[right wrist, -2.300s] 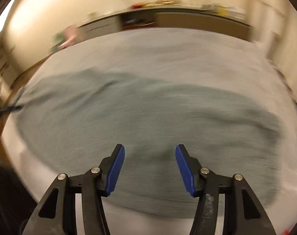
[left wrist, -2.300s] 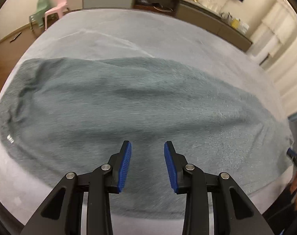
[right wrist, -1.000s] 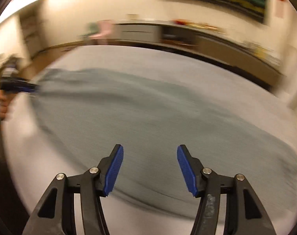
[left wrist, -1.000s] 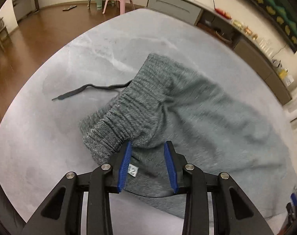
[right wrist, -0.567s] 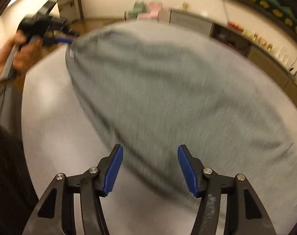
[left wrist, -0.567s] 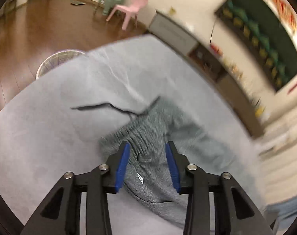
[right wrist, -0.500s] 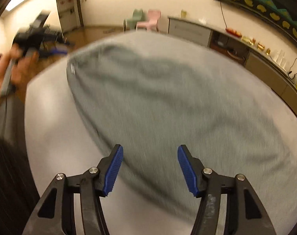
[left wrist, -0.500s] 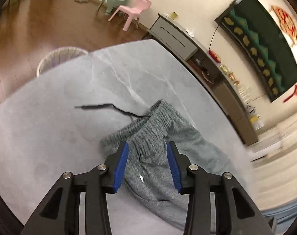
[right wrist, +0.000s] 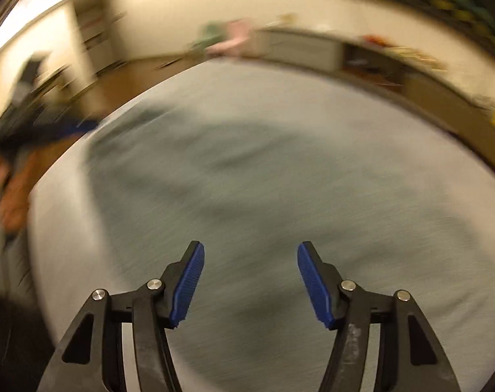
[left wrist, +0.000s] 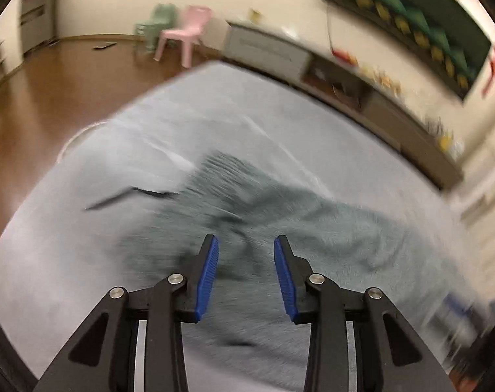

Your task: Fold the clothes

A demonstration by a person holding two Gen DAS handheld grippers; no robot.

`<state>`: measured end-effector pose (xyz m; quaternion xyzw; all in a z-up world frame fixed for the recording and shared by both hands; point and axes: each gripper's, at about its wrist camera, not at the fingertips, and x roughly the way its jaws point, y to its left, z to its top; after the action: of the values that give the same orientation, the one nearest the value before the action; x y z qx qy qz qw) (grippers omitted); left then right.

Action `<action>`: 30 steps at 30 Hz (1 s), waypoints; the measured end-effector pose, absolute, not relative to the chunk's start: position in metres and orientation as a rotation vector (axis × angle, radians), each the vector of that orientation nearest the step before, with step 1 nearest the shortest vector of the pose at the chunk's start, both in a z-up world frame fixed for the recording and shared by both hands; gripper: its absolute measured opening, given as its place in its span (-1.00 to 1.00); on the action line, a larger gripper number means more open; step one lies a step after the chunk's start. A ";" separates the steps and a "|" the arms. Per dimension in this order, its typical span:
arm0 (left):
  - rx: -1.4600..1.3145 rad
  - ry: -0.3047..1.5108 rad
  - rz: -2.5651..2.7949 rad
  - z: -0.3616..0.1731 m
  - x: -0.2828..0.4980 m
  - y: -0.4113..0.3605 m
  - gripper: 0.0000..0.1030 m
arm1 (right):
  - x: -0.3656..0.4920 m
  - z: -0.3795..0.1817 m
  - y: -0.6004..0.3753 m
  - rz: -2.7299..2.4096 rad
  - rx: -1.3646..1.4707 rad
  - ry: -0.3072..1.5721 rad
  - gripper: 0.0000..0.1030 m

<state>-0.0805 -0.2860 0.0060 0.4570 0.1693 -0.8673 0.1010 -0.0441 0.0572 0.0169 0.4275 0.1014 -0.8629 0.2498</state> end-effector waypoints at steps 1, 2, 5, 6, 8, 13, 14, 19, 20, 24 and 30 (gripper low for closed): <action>1.409 0.467 -2.528 -0.008 -0.092 -0.279 -0.31 | -0.057 0.018 0.072 -2.424 1.173 0.280 0.22; 1.417 0.466 -2.487 -0.015 -0.096 -0.282 -0.31 | -0.070 0.010 0.088 -2.476 1.218 0.308 0.22; 1.438 0.488 -2.387 -0.029 -0.107 -0.289 -0.35 | -0.100 -0.025 0.150 -2.477 1.379 0.263 0.23; 1.441 0.530 -2.400 -0.024 -0.105 -0.287 -0.38 | -0.100 -0.021 0.167 -2.469 1.384 0.195 0.23; 1.450 0.604 -2.427 -0.015 -0.101 -0.280 -0.37 | -0.085 0.001 0.208 -2.507 1.360 0.093 0.23; 1.615 0.351 -2.577 -0.012 -0.109 -0.204 -0.35 | -0.052 0.004 0.312 -2.650 1.384 0.110 0.24; 1.658 0.217 -2.551 -0.021 -0.113 -0.188 -0.35 | -0.051 -0.012 0.341 -2.658 1.462 0.073 0.24; 1.635 0.004 -2.548 -0.022 -0.111 -0.147 -0.34 | -0.026 -0.019 0.435 -2.728 1.419 -0.058 0.28; 1.644 0.068 -2.570 -0.019 -0.109 -0.144 -0.34 | -0.015 -0.014 0.460 -2.792 1.399 -0.054 0.30; 1.651 0.241 -2.651 -0.002 -0.106 -0.120 -0.30 | 0.016 -0.026 0.557 -3.046 1.505 -0.143 0.43; 1.712 0.365 -2.935 0.030 -0.086 0.004 -0.15 | -0.005 -0.075 0.598 -2.993 1.559 -0.461 0.46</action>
<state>-0.0862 0.0038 0.0296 0.4963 0.1057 -0.8506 -0.1376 -0.0048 0.5976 -0.0748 0.4537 -0.1341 -0.8710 -0.1321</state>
